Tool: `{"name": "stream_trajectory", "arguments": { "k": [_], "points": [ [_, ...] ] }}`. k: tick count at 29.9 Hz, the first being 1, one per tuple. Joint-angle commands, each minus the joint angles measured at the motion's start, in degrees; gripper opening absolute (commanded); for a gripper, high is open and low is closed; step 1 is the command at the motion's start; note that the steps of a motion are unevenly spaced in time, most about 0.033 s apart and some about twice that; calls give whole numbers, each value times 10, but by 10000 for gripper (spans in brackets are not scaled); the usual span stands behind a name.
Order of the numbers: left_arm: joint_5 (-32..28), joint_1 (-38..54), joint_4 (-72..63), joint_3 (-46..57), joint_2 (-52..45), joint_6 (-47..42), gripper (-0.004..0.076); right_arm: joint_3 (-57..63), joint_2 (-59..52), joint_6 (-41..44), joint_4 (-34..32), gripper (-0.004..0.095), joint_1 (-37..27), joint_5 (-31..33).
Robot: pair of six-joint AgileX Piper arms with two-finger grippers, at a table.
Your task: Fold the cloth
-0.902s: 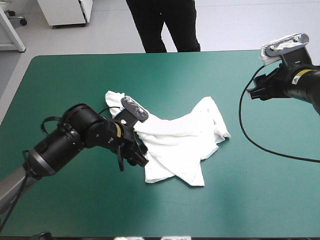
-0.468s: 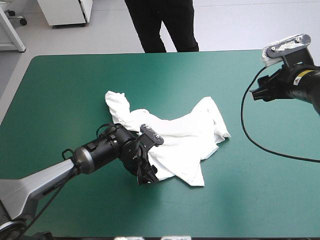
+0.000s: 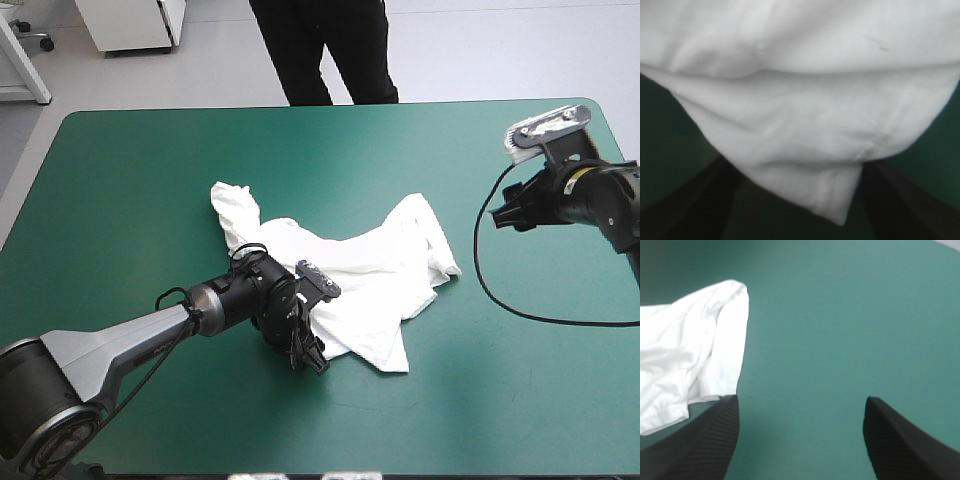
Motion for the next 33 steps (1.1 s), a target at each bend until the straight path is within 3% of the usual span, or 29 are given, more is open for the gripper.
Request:
{"name": "stream_trajectory", "arguments": {
  "k": [1,5,8,20,26,33],
  "points": [
    [-21,-4,-65,-4,5,15,365,37,-8,-24,29,648,0,-61],
    [-21,-6,-65,-4,6,15,113,68,22,-79,96,648,0,-56],
    [-20,-6,-65,-4,6,15,-8,68,62,-82,117,648,0,-45],
    [-7,-6,-65,-4,6,15,-9,66,200,-118,143,598,20,-59],
    [-3,-6,-65,-4,6,23,-9,66,243,-90,98,598,57,-108],
    [7,-6,-65,-4,6,22,-9,64,306,-52,60,585,60,-113]
  ]
}}
